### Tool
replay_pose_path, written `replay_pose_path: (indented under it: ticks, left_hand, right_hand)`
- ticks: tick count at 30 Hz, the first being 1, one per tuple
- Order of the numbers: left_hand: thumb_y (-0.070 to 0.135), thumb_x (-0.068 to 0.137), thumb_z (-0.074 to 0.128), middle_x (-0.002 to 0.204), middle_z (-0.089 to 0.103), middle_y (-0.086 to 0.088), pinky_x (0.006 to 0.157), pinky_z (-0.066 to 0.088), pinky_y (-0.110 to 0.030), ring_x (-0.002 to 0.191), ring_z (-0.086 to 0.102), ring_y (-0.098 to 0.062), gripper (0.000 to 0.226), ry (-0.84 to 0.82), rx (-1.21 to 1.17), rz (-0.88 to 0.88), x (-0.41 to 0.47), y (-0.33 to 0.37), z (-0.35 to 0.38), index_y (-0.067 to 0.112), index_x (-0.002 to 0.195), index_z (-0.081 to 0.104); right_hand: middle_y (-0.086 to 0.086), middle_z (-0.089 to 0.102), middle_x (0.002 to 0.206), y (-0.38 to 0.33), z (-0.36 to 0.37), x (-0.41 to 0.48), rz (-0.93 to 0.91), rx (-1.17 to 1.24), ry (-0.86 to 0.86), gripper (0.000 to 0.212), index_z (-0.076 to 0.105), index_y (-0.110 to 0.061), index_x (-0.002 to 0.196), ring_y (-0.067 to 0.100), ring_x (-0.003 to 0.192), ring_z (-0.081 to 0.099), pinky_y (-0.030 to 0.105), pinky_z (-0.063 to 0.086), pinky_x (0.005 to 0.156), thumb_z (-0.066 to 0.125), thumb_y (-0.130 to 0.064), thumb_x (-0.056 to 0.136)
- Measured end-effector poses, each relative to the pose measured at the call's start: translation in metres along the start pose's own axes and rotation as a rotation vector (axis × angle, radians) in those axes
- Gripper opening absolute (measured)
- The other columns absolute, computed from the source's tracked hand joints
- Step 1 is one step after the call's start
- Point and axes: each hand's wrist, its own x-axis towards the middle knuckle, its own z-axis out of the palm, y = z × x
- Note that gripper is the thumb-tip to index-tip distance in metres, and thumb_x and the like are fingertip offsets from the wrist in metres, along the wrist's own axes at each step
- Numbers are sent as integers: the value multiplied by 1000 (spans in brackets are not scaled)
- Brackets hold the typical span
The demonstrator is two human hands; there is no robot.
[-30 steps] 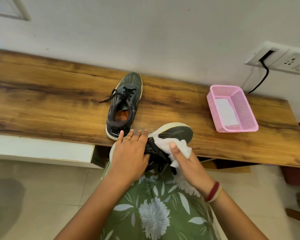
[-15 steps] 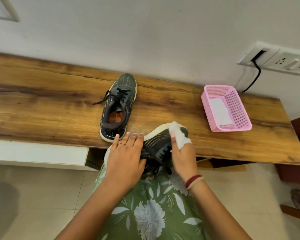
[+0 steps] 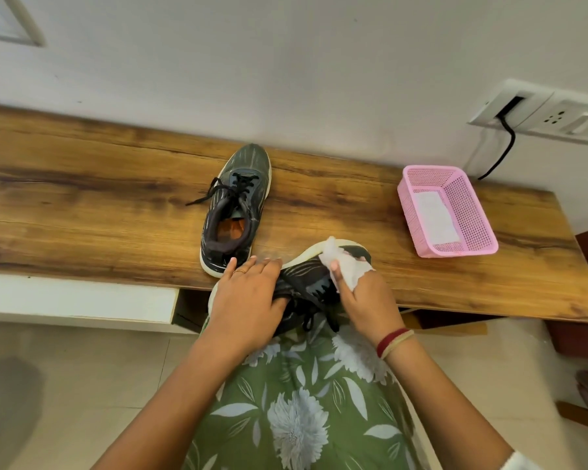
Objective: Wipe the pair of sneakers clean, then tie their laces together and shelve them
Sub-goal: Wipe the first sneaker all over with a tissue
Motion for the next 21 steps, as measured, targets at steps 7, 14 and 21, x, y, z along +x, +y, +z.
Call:
replay_pose_path:
  ticks: [7,14,21]
  left_hand:
    - [36,95,45,150,38,3,118,3,-35,144,21,-16,54,-23,-15,6,3,-5,-2,25,146,29]
    - [35,95,45,149,40,3,118,4,-35,144,23,-16,52,-13,-20,4,4,-4,-2,25,145,31]
    - [35,95,44,149,40,3,118,4,-36,144,23,-16,52,0,-12,9,2,-4,-1,24,144,31]
  right_hand:
    - [10,65,97,0,1,2,-27,11,-21,34,62,-9,114,24,92,60,30,42,79,40,-31,100]
    - [-2,59,83,3,9,7,-65,14,-67,41,61,-16,95,19,81,58,34,45,74,31,-43,99]
    - [-4,61,90,4,9,6,-95,18,-92,44,61,-15,118,14,84,58,21,38,68,33,-43,99]
